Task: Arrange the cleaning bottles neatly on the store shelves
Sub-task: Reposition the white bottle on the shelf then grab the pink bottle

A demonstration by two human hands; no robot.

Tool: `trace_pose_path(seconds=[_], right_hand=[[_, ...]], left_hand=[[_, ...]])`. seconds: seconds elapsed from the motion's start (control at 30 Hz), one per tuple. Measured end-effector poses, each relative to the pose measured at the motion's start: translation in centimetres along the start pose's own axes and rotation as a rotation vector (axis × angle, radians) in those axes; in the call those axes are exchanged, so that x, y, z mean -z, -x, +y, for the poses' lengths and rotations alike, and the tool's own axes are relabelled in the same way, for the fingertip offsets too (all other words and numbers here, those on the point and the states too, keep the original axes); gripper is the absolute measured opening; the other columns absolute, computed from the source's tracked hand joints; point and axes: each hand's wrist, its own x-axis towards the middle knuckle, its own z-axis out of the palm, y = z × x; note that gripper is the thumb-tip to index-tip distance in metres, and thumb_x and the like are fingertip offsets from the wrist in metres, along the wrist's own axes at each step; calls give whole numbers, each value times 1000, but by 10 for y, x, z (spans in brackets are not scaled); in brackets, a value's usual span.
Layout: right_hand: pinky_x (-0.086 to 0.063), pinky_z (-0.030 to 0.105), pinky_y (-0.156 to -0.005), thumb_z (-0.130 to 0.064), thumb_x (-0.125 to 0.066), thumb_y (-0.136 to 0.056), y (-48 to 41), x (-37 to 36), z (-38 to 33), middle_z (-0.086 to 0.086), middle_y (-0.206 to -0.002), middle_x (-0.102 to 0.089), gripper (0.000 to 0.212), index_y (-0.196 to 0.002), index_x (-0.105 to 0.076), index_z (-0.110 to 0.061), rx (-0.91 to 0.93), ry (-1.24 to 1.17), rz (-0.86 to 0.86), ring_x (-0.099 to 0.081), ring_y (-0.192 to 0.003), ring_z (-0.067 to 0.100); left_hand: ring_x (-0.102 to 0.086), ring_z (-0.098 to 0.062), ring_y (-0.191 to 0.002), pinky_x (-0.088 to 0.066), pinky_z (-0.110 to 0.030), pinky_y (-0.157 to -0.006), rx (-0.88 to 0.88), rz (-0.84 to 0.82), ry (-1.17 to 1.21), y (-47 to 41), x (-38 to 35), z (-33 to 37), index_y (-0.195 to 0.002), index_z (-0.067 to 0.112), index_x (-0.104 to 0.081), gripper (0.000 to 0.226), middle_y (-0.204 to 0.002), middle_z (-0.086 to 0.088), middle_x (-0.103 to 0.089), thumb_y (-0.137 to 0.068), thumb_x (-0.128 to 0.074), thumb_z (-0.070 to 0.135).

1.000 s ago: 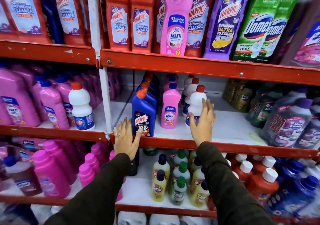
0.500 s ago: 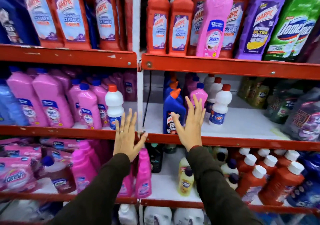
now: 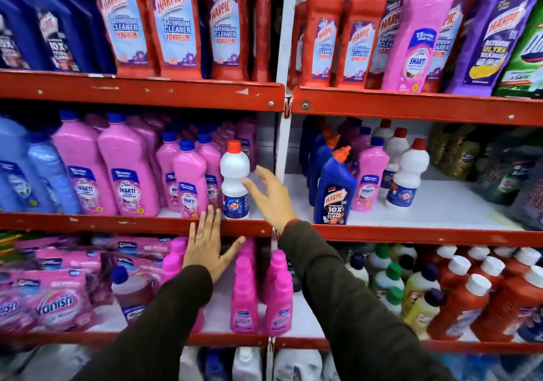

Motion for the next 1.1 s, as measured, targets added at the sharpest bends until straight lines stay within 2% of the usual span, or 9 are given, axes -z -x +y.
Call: trace_pose_path(seconds=[0.1, 0.2, 0.27, 0.33, 0.63, 0.83, 0.97, 1.03, 1.1], right_hand=[[-33, 46, -124, -28, -62, -101, -22, -15, -4, 15, -164, -36, 74, -160, -25, -6, -154, -120, -34, -37, -152, 30], [-40, 43, -119, -15, -67, -98, -35, -24, -3, 19, -159, -44, 73, -159, -28, -3, -217, -237, -33, -44, -147, 32], [-52, 31, -102, -8, -72, -93, -39, -28, -2, 19, -150, -54, 68, -152, -39, 0, -214, -264, -50, -54, -136, 31], [-52, 22, -89, -4, -76, -88, -37, -33, -4, 18, -144, -59, 65, -146, -46, -1, -215, -271, -47, -60, -123, 27], [-51, 41, -109, -9, -76, -89, -31, -36, -4, 18, -144, -60, 62, -144, -50, -1, -181, -197, 62, -58, -132, 32], [-51, 18, -92, -7, -75, -90, -21, -23, -4, 14, -140, -64, 52, -138, -56, -3, -110, -247, 170, -61, -129, 28], [-53, 41, -108, -4, -75, -89, -12, -4, -3, 16, -138, -66, 50, -136, -57, -2, -92, -308, 176, -63, -128, 29], [-53, 40, -107, -1, -75, -89, -7, 8, -2, 16, -139, -66, 53, -138, -56, -2, -87, -350, 165, -65, -125, 26], [-53, 36, -106, -1, -75, -88, 0, 19, 1, 15, -139, -66, 55, -139, -56, -4, -70, -354, 138, -65, -124, 23]], left_hand=[[10, -17, -157, 6, -43, -128, -23, -65, -51, -2, -1, -12, -161, 17, 3, 123, -171, -3, 7, -66, 9, 94], [10, -15, -157, 11, -42, -125, -40, -92, -95, -2, 0, -18, -161, 20, 4, 118, -171, 2, 9, -69, 3, 94], [10, -13, -157, 13, -41, -123, -41, -104, -107, -2, 2, -20, -161, 22, 4, 111, -171, 5, 9, -74, -6, 91], [10, -13, -157, 15, -40, -122, -31, -109, -105, -2, 2, -20, -161, 24, 5, 109, -171, 6, 9, -75, -9, 89], [12, -14, -157, 14, -44, -125, -9, -109, -115, 2, 4, -12, -161, 24, 8, 103, -171, 4, 10, -84, -24, 85], [14, -16, -157, 17, -44, -123, 12, -90, -163, 4, -1, -6, -160, 21, 9, 110, -171, 2, 11, -74, -5, 88], [15, -18, -157, 19, -45, -122, 30, -85, -235, 4, -4, -5, -157, 21, 15, 113, -171, 0, 15, -67, 16, 89], [15, -19, -157, 21, -44, -120, 37, -81, -261, 3, -5, -2, -157, 20, 15, 119, -170, -1, 16, -61, 29, 87], [14, -20, -158, 21, -43, -120, 57, -78, -230, 3, -4, 4, -160, 18, 9, 123, -171, -2, 14, -61, 27, 88]])
